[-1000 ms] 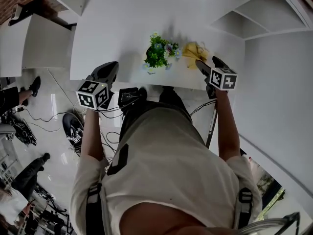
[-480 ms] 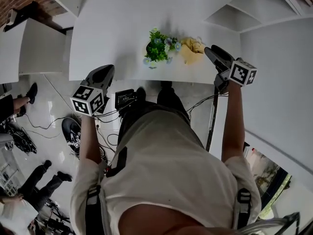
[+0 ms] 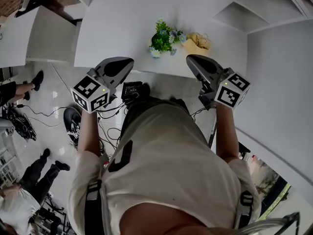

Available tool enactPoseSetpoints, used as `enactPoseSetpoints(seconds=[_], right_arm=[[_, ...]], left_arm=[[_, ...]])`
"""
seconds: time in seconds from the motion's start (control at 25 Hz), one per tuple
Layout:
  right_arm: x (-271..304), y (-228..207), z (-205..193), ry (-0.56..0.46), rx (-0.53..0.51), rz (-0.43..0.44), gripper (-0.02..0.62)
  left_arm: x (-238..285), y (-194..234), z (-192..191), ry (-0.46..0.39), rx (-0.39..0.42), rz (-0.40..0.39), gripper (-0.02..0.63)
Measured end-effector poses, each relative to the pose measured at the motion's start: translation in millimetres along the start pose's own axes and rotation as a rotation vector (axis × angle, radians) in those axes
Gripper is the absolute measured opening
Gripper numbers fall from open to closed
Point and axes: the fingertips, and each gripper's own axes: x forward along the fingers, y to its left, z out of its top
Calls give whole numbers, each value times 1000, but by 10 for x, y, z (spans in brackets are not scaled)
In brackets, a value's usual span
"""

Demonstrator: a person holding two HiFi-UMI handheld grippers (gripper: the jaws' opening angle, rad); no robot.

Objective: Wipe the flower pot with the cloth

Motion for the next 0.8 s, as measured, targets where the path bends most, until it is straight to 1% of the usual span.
enactPoseSetpoints(seconds=[0.12,0.36,0.6,0.8], right_arm=[[-123,116,-4,-2,-29,57,9],[-534,284,-117,-10,-46,160,11],[-895,315,-355,-13,3,247,11],[-1196,480,-671,30,82,305,9]], left_arm=[[75,-254,43,-10,4,0,20],[389,-771,45,-76,-81,0,20],[714,-1258,-128,-46,-79,11,20],[853,-1829,-276,-47,-139,14,20]])
